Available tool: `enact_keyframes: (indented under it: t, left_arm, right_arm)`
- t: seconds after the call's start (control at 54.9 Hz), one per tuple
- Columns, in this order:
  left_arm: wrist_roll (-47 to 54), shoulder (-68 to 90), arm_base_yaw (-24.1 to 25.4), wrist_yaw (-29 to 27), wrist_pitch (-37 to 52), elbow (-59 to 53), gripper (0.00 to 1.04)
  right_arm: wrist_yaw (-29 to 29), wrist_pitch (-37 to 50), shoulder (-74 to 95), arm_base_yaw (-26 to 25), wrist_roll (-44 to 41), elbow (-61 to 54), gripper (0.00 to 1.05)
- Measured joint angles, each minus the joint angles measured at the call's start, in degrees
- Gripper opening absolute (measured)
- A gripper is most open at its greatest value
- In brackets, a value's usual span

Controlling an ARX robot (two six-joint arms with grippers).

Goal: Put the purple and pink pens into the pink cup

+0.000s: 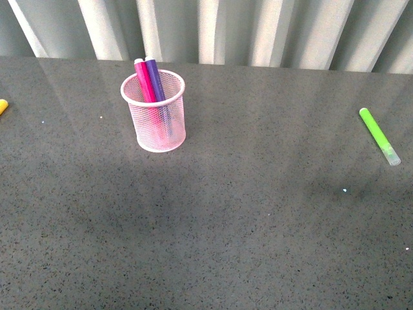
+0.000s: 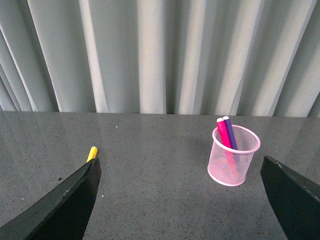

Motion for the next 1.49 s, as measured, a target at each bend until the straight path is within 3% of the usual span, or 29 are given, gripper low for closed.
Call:
enact_keyframes:
  t: [0.637,1.075,1.166,1.366,1.493]
  left_arm:
    - [0.0,0.0,0.0,0.0,0.0,0.0,0.98]
    - [0.0,0.0,0.0,0.0,0.0,0.0,0.98]
    - [0.0,0.0,0.0,0.0,0.0,0.0,0.98]
    - [0.0,0.0,0.0,0.0,0.0,0.0,0.98]
    - [0.0,0.0,0.0,0.0,0.0,0.0,0.98]
  right_arm:
    - [0.0,-17.2,-18.1,0.0,0.0,-0.1,0.03]
    - [0.0,-23.7,-24.7,0.0,0.0,-0.1,0.03]
    - [0.0,-33.2,-32.2,0.0,0.0,-0.1,0.03]
    - [0.0,-33.8,-34.4,0.0,0.0,-0.1,0.03]
    - [0.0,-33.9,-34.4,0.0,0.0,-0.1,0.21]
